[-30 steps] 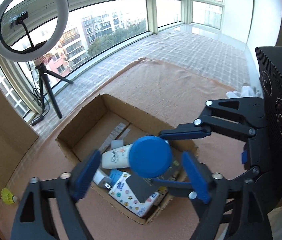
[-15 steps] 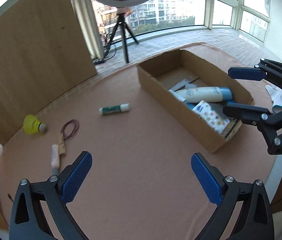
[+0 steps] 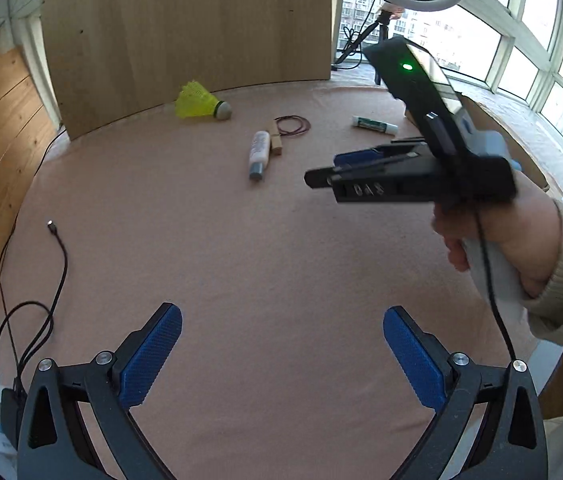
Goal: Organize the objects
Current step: 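Move the right tool to the wooden clothespin and grasp it, then grasp the green glue stick with the left tool while the right tool holds the clothespin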
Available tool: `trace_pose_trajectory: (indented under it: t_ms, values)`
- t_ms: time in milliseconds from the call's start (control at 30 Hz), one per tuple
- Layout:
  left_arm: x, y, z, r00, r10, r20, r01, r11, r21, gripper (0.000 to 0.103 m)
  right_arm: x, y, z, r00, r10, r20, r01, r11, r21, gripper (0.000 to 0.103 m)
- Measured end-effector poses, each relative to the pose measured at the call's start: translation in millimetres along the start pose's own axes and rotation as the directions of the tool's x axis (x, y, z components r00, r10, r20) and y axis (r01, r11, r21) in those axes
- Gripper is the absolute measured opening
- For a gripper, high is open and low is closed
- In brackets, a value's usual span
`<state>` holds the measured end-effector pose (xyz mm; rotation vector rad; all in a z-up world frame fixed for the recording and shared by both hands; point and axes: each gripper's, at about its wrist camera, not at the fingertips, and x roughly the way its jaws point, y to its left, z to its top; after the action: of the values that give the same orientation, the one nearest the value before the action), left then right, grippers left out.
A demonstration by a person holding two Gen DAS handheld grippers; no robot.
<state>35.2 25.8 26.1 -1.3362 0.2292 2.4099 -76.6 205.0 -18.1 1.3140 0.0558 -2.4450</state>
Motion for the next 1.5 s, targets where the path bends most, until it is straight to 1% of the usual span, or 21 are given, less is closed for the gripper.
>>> trace_pose_trajectory:
  t_ms: [100, 267, 367, 433, 500, 667, 800, 967, 1067, 1133, 1167, 1233, 1300, 1367, 1400, 1433, 1467, 1500]
  values:
    - [-3.7, 18.1, -17.2, 1.0, 0.007, -0.008, -0.007, 1.0, -0.029, 0.102, 24.3, 0.2, 19.5, 0.999, -0.033, -0.015, 0.033, 0.999, 0.006, 0.038]
    - [-7.8, 43.2, -34.4, 1.0, 0.024, -0.011, -0.025, 0.997, -0.077, 0.102, 39.7, 6.1, 42.7, 0.997, -0.074, -0.018, 0.073, 0.997, -0.018, 0.037]
    - [-7.4, 52.1, -35.1, 0.999, 0.036, -0.009, -0.036, 0.995, -0.089, 0.102, 45.6, 4.0, 50.3, 0.994, -0.113, -0.007, 0.113, 0.993, -0.018, 0.026]
    - [-7.6, 53.5, -34.5, 0.999, 0.038, -0.009, -0.038, 0.995, -0.091, 0.102, 47.1, -0.3, 53.0, 0.992, -0.126, -0.001, 0.126, 0.992, 0.002, 0.015]
    - [-5.9, 54.3, -34.1, 0.999, 0.034, -0.011, -0.035, 0.995, -0.093, 0.102, 46.7, -4.3, 52.5, 0.993, -0.12, 0.003, 0.12, 0.993, 0.018, 0.01]
    - [4.7, 37.3, -24.9, 1.0, 0.008, -0.017, -0.01, 0.996, -0.09, 0.102, 38.9, -5.1, 42.6, 0.996, -0.088, -0.013, 0.088, 0.996, -0.002, 0.01]
    - [22.1, 17.8, -7.8, 0.999, -0.041, -0.018, 0.039, 0.994, -0.1, 0.102, 14.3, -8.8, 9.8, 0.997, -0.076, -0.025, 0.076, 0.997, -0.021, 0.01]
    - [57.6, -15.0, 24.2, 0.992, -0.119, -0.036, 0.113, 0.985, -0.132, 0.102, -29.1, -19.1, -48.5, 0.996, -0.083, -0.042, 0.082, 0.996, -0.04, 0.01]
    - [82.7, -42.8, 47.8, 0.99, -0.139, -0.036, 0.133, 0.981, -0.142, 0.102, -55.9, -23.4, -83.4, 0.993, -0.106, -0.051, 0.103, 0.992, -0.067, 0.01]
    - [100.3, -63.8, 66.4, 0.992, -0.127, -0.024, 0.124, 0.985, -0.123, 0.102, -72.2, -28.1, -105.4, 0.993, -0.106, -0.054, 0.103, 0.993, -0.056, 0.01]
    - [109.6, -75.5, 76.5, 0.994, -0.106, -0.016, 0.104, 0.989, -0.103, 0.102, -79.3, -30.3, -115.6, 0.993, -0.105, -0.054, 0.102, 0.993, -0.053, 0.01]
    - [127.5, -97.7, 96.3, 0.998, -0.067, 0.018, 0.068, 0.997, -0.047, 0.102, -91.1, -32.8, -132.6, 0.992, -0.112, -0.051, 0.109, 0.993, -0.054, 0.01]
    - [147.7, -119.1, 117.9, 0.998, -0.05, 0.049, 0.049, 0.999, 0.024, 0.102, -101.9, -38.5, -147.9, 0.993, -0.108, -0.048, 0.106, 0.993, -0.044, 0.01]
    - [171.4, -135.6, 137.9, 0.998, -0.015, 0.056, 0.011, 0.997, 0.082, 0.102, -110.9, -42.5, -159.5, 0.994, -0.1, -0.048, 0.098, 0.995, -0.035, 0.01]
    - [183.7, -142.5, 146.0, 0.999, -0.003, 0.046, -0.002, 0.995, 0.103, 0.102, -114.7, -44.3, -164.5, 0.994, -0.098, -0.048, 0.096, 0.995, -0.035, 0.01]
    - [194.4, -147.2, 153.5, 0.999, -0.006, 0.034, 0.002, 0.993, 0.115, 0.103, -118.0, -46.2, -168.4, 0.994, -0.095, -0.047, 0.093, 0.995, -0.035, 0.01]
    - [198.6, -148.2, 161.7, 0.998, -0.04, 0.039, 0.036, 0.994, 0.106, 0.103, -121.1, -48.3, -171.9, 0.995, -0.091, -0.046, 0.089, 0.995, -0.033, 0.01]
    - [203.0, -150.2, 168.9, 0.999, -0.04, 0.031, 0.037, 0.994, 0.105, 0.103, -123.5, -50.2, -174.7, 0.995, -0.086, -0.044, 0.084, 0.996, -0.032, 0.01]
